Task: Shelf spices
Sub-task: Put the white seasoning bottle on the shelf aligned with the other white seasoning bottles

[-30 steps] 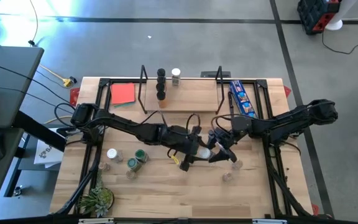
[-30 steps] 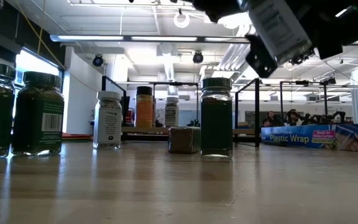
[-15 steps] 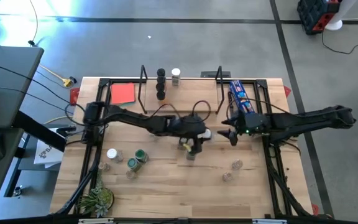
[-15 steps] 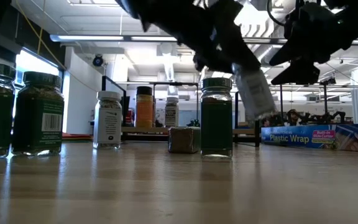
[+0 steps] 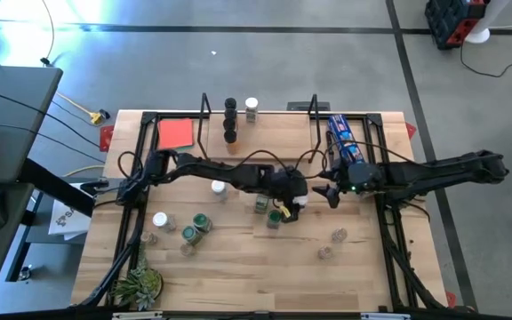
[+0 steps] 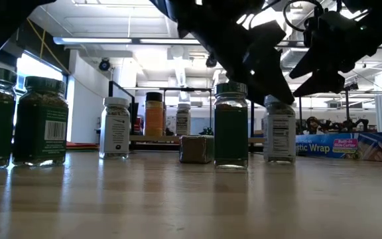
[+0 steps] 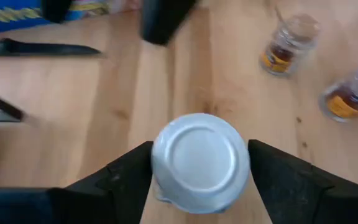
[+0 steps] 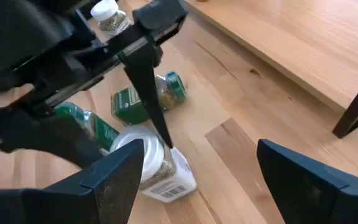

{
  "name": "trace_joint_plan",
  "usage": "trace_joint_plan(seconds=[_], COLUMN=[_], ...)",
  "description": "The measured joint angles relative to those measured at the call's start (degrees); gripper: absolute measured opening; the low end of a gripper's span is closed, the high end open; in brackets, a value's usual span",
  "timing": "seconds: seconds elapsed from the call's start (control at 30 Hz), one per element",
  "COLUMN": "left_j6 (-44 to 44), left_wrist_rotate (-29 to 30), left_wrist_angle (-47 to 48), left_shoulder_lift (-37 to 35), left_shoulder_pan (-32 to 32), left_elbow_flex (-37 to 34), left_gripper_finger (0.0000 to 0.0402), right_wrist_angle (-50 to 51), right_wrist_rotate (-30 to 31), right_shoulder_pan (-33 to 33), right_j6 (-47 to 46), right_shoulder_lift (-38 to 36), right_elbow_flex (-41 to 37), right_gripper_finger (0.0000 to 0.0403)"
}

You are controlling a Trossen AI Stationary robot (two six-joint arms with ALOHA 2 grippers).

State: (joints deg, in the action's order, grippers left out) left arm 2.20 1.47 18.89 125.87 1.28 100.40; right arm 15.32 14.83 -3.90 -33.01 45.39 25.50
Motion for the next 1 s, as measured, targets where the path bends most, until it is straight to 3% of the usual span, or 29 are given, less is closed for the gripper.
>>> trace_joint_plan(seconds=[0.2, 0.43, 0.7, 0.83, 1.0], left_j6=[-3.23, -10.76, -14.47, -17.14, -18.33], left_wrist_rotate=[-3.74, -3.8, -3.98, -7.55, -12.37], left_wrist_angle=[4.8, 14.82, 8.65, 2.84, -1.23], left_shoulder_lift=[-0.99, -2.85, -2.87, -2.94, -2.91], left_shoulder_pan=[-0.91, -1.71, -1.77, -1.75, -1.77], left_elbow_flex=[1.22, 2.15, -1.46, -3.27, -5.02], left_gripper_finger=[0.027, 0.0272, 0.0273, 0.0273, 0.0273], right_wrist_angle=[0.29, -0.4, -7.03, -13.28, -12.97], right_wrist_rotate=[-0.01, 0.5, 9.51, 11.32, 14.1], right_shoulder_pan=[-0.27, -7.56, -17.21, -18.16, -17.46], right_j6=[0.78, -3.6, -9.02, -9.0, -10.27], right_shoulder_lift=[0.9, 4.59, 21.57, 27.3, 29.52], right_elbow_flex=[0.0, 0.02, 0.02, 0.02, 0.02], right_gripper_finger=[0.0307, 0.0307, 0.0307, 0.0307, 0.0307])
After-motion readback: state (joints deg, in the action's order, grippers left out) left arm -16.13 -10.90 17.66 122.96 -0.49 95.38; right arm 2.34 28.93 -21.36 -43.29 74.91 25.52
